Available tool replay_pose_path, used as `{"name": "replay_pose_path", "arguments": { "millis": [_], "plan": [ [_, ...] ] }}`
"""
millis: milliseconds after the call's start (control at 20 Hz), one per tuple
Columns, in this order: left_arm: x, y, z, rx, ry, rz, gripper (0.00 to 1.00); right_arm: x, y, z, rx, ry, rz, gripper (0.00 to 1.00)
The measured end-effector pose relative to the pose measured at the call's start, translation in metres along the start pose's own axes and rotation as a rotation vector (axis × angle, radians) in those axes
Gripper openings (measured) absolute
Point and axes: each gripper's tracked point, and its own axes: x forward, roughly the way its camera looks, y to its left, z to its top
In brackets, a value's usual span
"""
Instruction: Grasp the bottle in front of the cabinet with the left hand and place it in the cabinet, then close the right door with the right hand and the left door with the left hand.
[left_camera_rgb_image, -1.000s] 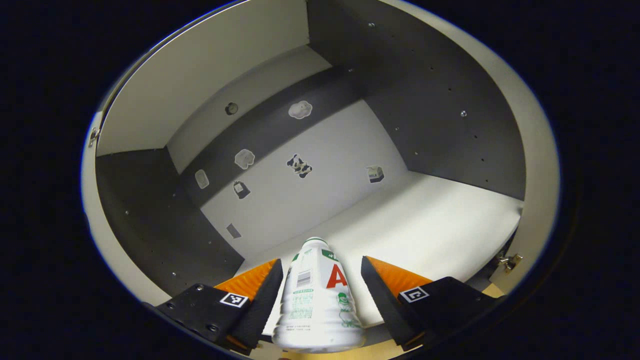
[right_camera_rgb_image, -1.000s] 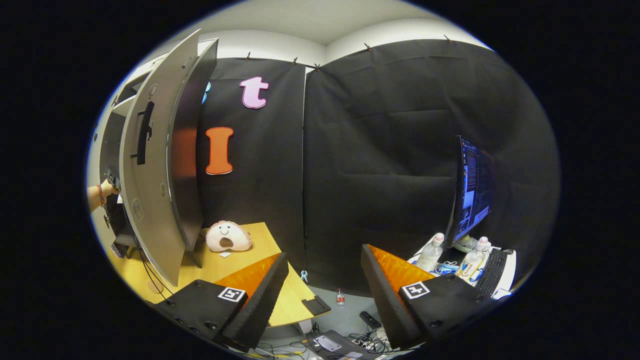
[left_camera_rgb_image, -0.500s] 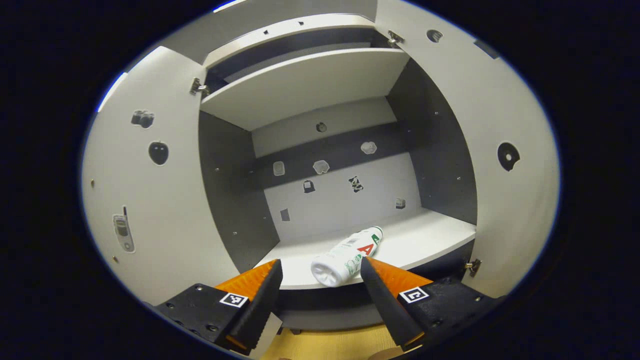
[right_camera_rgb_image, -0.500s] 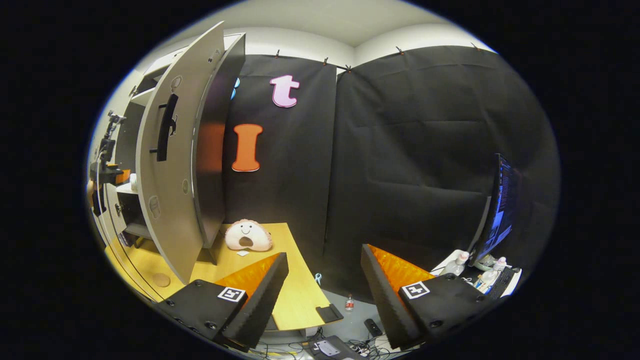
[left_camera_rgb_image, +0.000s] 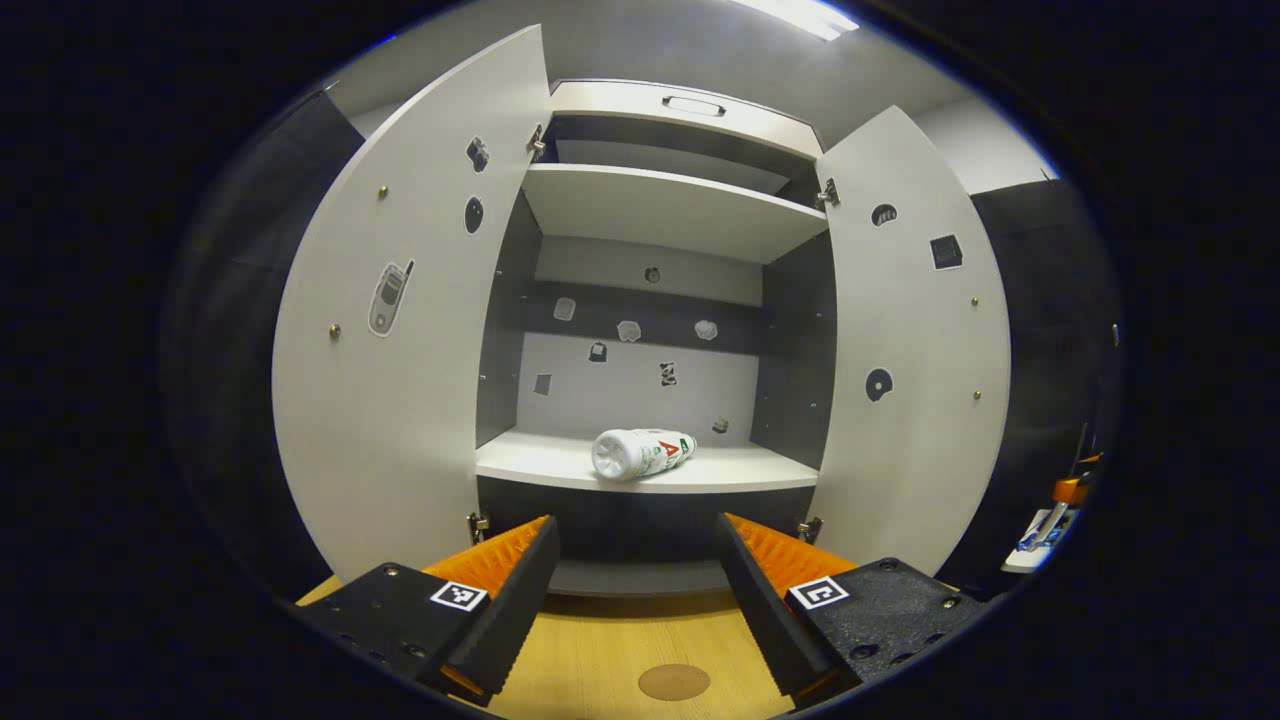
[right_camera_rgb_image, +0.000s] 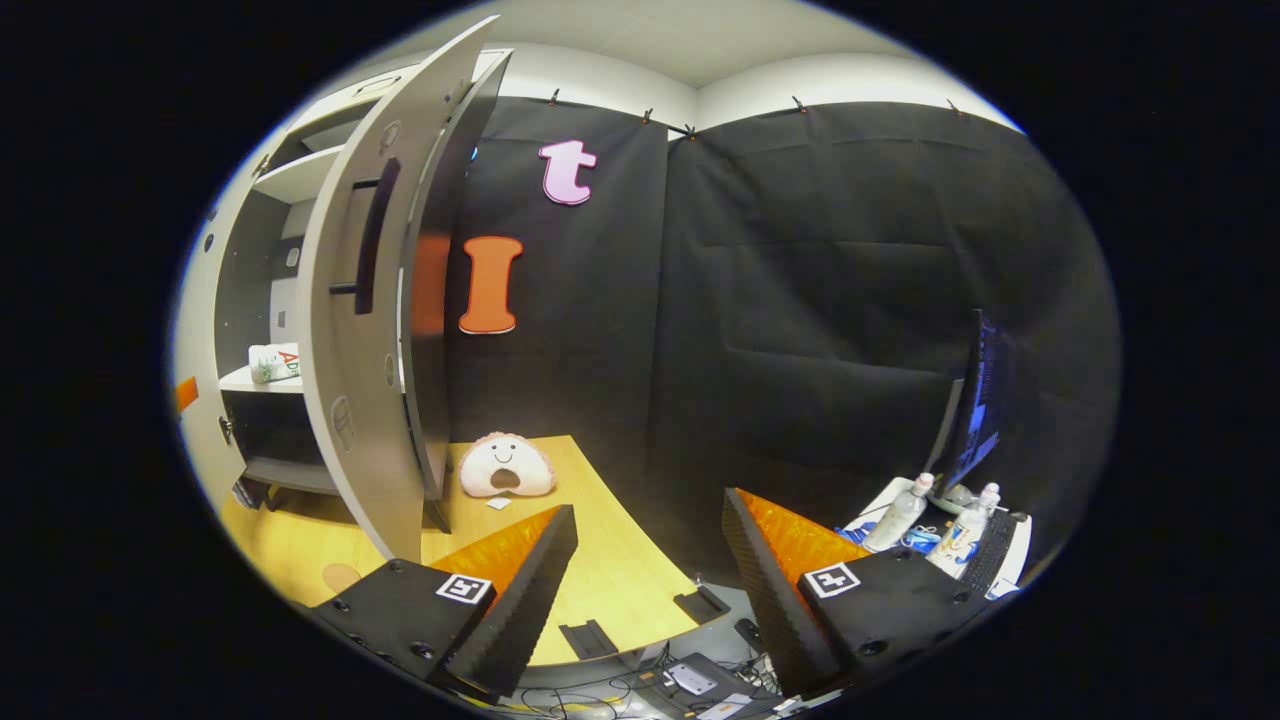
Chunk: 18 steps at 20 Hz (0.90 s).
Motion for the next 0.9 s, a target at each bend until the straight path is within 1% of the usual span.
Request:
{"name": "replay_pose_path", "arguments": {
  "millis": [50,100,150,200,250,300,400,450,500,550,600,650,700,750,800,850,900],
  "plan": [
    [0.003,-0.001,-0.001,-0.055,-0.022,-0.031,0.95,-0.005,0.012,0.008,-0.006,-0.019,-0.024,0.97],
    [0.005,0.001,-0.012,-0.097,-0.012,-0.050,0.94,-0.009,0.023,0.014,0.000,-0.017,-0.050,0.97],
    [0.003,0.009,-0.026,-0.136,0.013,-0.054,0.95,-0.008,0.033,0.019,-0.008,-0.022,-0.072,0.97],
    [-0.002,0.021,-0.040,-0.183,0.033,-0.041,0.95,-0.006,0.043,0.026,-0.025,-0.014,-0.088,0.97],
    [-0.013,0.044,-0.043,-0.197,0.022,0.014,0.95,-0.006,0.055,0.035,-0.048,-0.026,-0.098,0.97],
    [-0.019,0.067,-0.046,-0.170,0.016,0.054,0.95,-0.004,0.058,0.046,-0.065,-0.040,-0.131,0.98],
    [-0.020,0.091,-0.043,-0.102,0.030,0.063,0.94,0.002,0.075,0.057,-0.074,-0.049,-0.133,1.00],
    [-0.016,0.105,-0.037,-0.124,0.027,0.077,0.95,0.004,0.086,0.059,-0.067,-0.048,-0.112,0.98],
    [-0.012,0.116,-0.027,-0.178,0.012,0.080,0.95,0.005,0.094,0.063,-0.056,-0.061,-0.101,0.98],
    [-0.011,0.117,-0.024,-0.238,0.014,0.057,0.93,0.005,0.098,0.066,-0.051,-0.072,-0.099,0.99],
    [-0.011,0.115,-0.022,-0.273,0.032,0.044,0.89,0.004,0.100,0.064,-0.054,-0.071,-0.106,0.98],
    [-0.011,0.113,-0.023,-0.273,0.058,0.033,0.87,0.005,0.102,0.057,-0.056,-0.060,-0.110,0.94],
    [-0.010,0.110,-0.026,-0.245,0.079,0.021,0.88,0.005,0.108,0.053,-0.048,-0.059,-0.104,0.98],
    [-0.012,0.108,-0.025,-0.204,0.087,0.010,0.91,0.009,0.115,0.054,-0.040,-0.062,-0.096,0.98],
    [-0.015,0.107,-0.020,-0.163,0.083,0.010,0.92,0.011,0.122,0.053,-0.037,-0.063,-0.078,0.94],
    [-0.021,0.108,-0.012,-0.132,0.070,0.010,0.93,0.015,0.131,0.054,-0.032,-0.066,-0.049,0.94],
    [-0.025,0.107,-0.003,-0.108,0.054,0.010,0.92,0.021,0.140,0.058,-0.023,-0.076,-0.024,0.98]
  ]
}}
